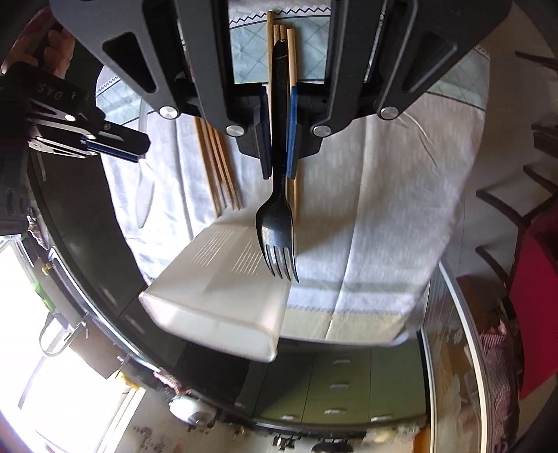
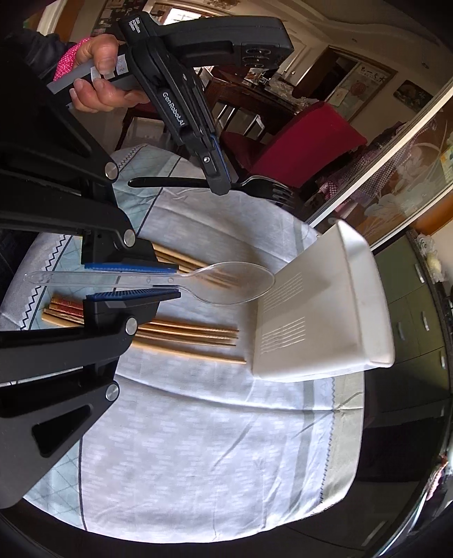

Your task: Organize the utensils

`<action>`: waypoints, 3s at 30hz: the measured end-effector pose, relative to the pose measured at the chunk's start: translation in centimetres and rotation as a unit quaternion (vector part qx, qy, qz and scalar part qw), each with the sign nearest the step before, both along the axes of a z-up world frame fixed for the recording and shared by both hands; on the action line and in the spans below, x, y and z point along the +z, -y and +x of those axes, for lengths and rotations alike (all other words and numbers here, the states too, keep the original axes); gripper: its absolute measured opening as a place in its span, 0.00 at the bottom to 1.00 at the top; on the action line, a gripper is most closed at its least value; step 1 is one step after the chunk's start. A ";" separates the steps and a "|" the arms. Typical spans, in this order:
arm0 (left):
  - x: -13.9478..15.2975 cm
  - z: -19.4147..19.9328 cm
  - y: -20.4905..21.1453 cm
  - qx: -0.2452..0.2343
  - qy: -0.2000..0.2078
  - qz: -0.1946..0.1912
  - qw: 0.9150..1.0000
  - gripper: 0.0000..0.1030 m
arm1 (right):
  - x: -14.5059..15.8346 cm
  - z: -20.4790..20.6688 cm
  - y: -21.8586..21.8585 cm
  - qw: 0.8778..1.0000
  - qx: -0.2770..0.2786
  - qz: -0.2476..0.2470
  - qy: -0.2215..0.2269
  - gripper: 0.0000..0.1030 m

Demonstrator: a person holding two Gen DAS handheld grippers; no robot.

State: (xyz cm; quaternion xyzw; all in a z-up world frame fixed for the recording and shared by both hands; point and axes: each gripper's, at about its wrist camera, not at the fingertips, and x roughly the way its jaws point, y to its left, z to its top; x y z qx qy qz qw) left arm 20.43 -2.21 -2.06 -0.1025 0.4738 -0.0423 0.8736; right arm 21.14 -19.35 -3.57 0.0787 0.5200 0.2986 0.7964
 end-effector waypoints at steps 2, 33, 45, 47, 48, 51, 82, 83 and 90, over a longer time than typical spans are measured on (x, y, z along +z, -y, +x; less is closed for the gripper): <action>3.0 0.2 0.3 -0.010 0.050 -0.003 0.999 0.08 | 2.0 -0.3 0.3 1.000 -0.005 0.009 0.030 0.09; 1.7 12.4 2.4 -0.025 0.268 0.044 0.962 0.24 | 11.6 5.4 1.6 0.961 -0.104 0.049 0.253 0.09; 2.6 7.0 -0.2 -0.031 0.245 0.020 0.969 0.35 | 11.6 10.8 -2.1 0.902 -0.196 0.012 0.384 0.09; 2.6 5.9 -0.6 -0.034 0.241 0.022 0.970 0.36 | 10.2 11.6 -2.7 0.904 -0.193 -0.003 0.381 0.09; 2.7 5.5 -0.8 -0.035 0.238 0.023 0.970 0.37 | 9.4 12.0 -2.8 0.909 -0.189 -0.005 0.372 0.09; 2.7 4.5 -1.3 -0.036 0.231 0.024 0.972 0.38 | 7.5 12.1 -3.2 0.917 -0.180 -0.009 0.356 0.09; -11.0 4.5 -0.5 -0.057 -0.138 0.092 0.984 0.42 | -3.0 -4.5 8.0 0.962 -0.182 -0.001 0.206 0.21; -11.0 4.7 -0.4 -0.057 -0.145 0.092 0.984 0.40 | -3.4 -4.8 8.5 0.963 -0.184 0.003 0.199 0.21; -11.8 4.9 -0.3 -0.058 -0.171 0.084 0.980 0.32 | -4.6 -5.5 11.0 0.963 -0.205 0.021 0.173 0.21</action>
